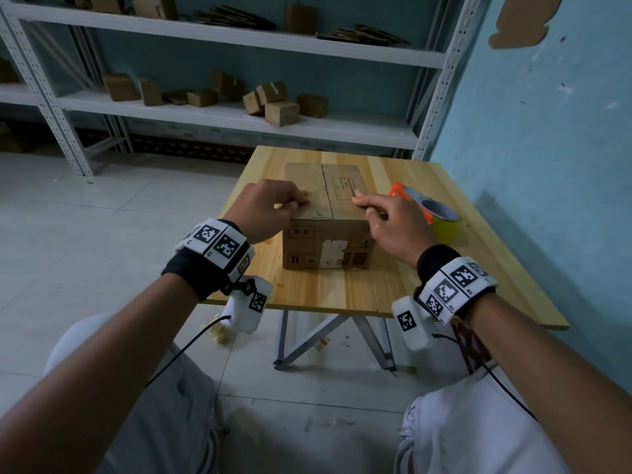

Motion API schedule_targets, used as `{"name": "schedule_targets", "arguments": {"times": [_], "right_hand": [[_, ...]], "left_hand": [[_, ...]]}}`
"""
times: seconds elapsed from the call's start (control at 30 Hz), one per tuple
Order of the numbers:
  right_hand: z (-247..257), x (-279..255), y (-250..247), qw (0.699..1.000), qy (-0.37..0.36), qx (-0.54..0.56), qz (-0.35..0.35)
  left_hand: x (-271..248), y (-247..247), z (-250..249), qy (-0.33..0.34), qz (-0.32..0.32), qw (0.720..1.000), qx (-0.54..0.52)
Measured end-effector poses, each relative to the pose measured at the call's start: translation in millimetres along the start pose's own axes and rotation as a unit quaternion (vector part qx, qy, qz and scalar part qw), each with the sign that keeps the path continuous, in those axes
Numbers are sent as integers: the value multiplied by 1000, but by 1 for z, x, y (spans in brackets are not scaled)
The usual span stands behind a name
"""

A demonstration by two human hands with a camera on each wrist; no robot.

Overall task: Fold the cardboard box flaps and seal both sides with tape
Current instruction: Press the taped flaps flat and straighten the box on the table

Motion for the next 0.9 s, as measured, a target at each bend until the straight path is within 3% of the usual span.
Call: {"name": "schedule_targets", "arguments": {"times": [0.4, 0.9], "right_hand": [[-7, -1, 4, 995, 17, 65, 70], [-4, -2, 4, 992, 38, 80, 87]], "left_hand": [[0, 0, 2, -11, 17, 1000, -18], [2, 2, 2, -18, 25, 999, -19]]}}
Point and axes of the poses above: each hand's wrist, its own x-axis towards the middle knuckle, its own y-axis out of the palm, z = x × y, the point moved 9 cm from there along x, towards the middle knuckle, and after that the axes turned 6 degrees about x, right-handed, at the moved point
